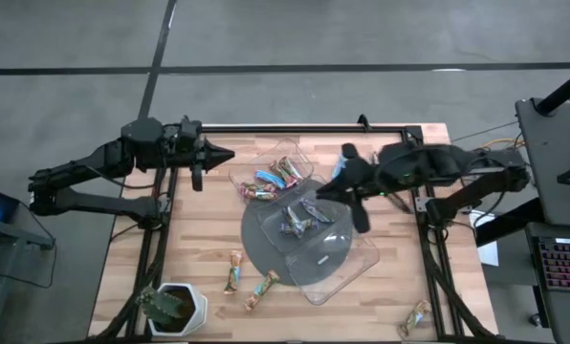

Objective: Pick and place Granola Bars by type
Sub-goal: Put the yellow granola bar into the bottom transparent bin

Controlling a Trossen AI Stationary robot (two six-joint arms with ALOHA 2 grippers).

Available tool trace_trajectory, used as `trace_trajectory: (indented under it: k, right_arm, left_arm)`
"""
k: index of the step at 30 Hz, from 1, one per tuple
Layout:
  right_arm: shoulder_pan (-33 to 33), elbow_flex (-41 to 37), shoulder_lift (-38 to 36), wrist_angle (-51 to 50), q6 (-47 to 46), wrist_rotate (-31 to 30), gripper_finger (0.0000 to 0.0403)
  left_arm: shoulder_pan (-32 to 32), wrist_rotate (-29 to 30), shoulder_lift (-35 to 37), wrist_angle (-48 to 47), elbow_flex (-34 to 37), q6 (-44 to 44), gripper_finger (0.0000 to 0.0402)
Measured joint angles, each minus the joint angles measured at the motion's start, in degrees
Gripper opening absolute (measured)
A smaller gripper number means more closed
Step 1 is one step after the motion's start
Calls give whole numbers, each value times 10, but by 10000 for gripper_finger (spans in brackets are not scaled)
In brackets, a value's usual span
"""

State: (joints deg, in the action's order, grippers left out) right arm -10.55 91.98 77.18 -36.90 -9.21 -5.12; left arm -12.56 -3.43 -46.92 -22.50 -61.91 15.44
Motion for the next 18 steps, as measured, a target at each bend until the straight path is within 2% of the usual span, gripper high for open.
trace_trajectory:
  k: [2,6,12,15,18]
  right_arm:
    - [-5,-3,-20,-2,8,5,17]
    - [-12,-14,-61,-1,15,4,11]
    - [-16,-76,-128,-3,-9,-27,9]
    - [-16,-119,-168,-1,-36,-45,9]
    - [-16,-159,-200,3,-55,-59,9]
  left_arm:
    - [0,-27,0,5,0,0,0]
    - [0,-70,0,31,0,0,0]
    - [16,-77,0,25,-32,-19,0]
    - [34,-78,-6,-15,-66,-21,0]
    - [48,-78,-23,-94,-111,-18,0]
